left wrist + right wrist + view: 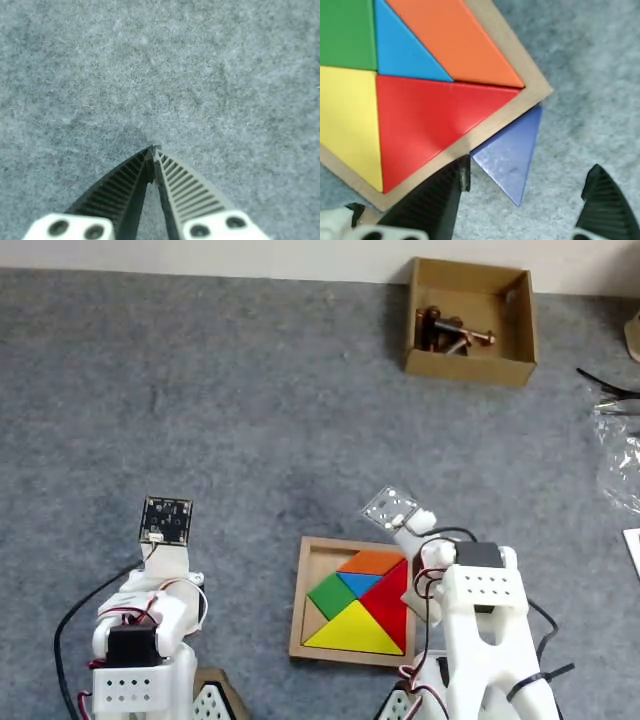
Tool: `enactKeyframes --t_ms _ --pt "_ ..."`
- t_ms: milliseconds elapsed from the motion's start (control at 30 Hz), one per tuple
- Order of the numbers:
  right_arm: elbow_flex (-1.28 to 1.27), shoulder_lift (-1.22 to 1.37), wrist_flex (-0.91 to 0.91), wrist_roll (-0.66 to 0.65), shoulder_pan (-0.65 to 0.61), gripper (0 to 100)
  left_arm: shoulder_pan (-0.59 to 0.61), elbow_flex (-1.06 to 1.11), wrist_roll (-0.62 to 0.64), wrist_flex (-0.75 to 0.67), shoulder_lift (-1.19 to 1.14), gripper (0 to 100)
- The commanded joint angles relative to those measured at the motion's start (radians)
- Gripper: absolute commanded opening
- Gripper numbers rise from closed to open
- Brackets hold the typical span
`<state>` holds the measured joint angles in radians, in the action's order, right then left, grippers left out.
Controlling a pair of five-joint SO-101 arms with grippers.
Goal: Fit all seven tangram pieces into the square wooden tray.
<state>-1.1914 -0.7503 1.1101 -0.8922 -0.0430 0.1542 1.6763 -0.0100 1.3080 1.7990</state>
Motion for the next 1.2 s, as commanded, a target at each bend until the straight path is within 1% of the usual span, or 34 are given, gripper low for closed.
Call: enactKeyframes --t_ms 0,200,367,567,667,967,1067,1167 --pt "0.001 -0.027 -0.018 0.011 -0.004 33.7 0.01 0.021 0.005 0.005 -0.002 1" --pt "-0.033 -0.027 -0.019 0.011 -0.007 33.7 0.01 0.021 0.005 0.005 -0.002 1" --pt "-0.094 -0.027 -0.102 0.011 -0.005 33.7 0.01 0.021 0.005 0.005 -0.002 1" --pt "-0.099 -0.027 -0.128 0.012 -0.007 33.6 0.01 0.021 0.005 0.005 -0.002 1" --pt "-0.104 -0.027 -0.177 0.072 -0.005 33.6 0.01 0.021 0.005 0.005 -0.002 1" --pt "-0.096 -0.022 -0.186 0.08 -0.008 33.6 0.01 0.021 0.005 0.005 -0.002 1" --pt "-0.088 0.038 -0.193 0.092 -0.008 33.6 0.01 0.021 0.005 0.005 -0.002 1" --pt "-0.015 0.157 -0.234 0.172 -0.007 33.6 0.01 0.021 0.005 0.005 -0.002 1"
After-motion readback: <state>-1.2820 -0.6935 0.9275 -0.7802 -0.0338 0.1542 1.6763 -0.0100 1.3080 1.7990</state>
